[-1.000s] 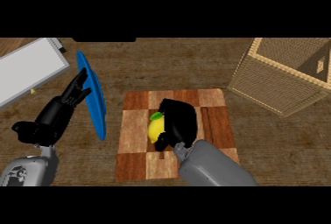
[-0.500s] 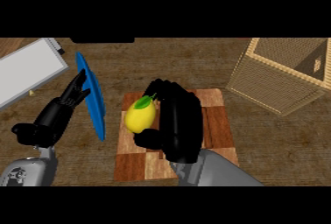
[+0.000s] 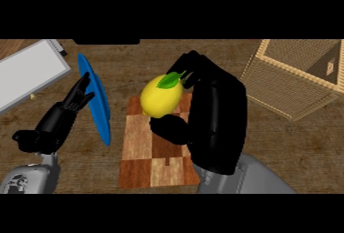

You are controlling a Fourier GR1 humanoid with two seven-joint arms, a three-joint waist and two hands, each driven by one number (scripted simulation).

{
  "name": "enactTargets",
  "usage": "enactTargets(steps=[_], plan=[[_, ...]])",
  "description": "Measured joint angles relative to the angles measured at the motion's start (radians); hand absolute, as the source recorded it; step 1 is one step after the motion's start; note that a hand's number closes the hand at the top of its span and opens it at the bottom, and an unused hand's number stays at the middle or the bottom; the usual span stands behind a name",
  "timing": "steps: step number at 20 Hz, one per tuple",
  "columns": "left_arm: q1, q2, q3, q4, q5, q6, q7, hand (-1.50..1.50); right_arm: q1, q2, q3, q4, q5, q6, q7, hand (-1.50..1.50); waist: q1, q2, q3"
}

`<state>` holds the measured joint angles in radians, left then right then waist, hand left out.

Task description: Pick the lemon from the cutting board and place it in the basket

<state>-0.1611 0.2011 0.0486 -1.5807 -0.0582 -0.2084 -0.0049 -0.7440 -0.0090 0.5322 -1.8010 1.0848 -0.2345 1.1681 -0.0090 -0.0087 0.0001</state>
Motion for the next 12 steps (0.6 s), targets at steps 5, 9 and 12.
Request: enactTargets(steps=[5,9,12], plan=[[0.006,-0.013,-0.008,-0.02,-0.001,0.004,0.013,0.0,-0.061,-0.003,-0.142,0.065,0.011,0.046,-0.028,1.5,0.009,0.004,0.0],[0.002,-0.005,-0.003,-0.013,0.001,-0.006,0.007,0.0,-0.116,-0.019,-0.257,0.129,0.024,0.066,-0.055,1.5,0.011,0.006,0.0],[-0.006,-0.01,-0.003,-0.012,0.001,-0.004,0.015,0.0,-0.157,-0.032,-0.34,0.194,0.044,0.061,-0.079,1.5,0.013,0.008,0.0]])
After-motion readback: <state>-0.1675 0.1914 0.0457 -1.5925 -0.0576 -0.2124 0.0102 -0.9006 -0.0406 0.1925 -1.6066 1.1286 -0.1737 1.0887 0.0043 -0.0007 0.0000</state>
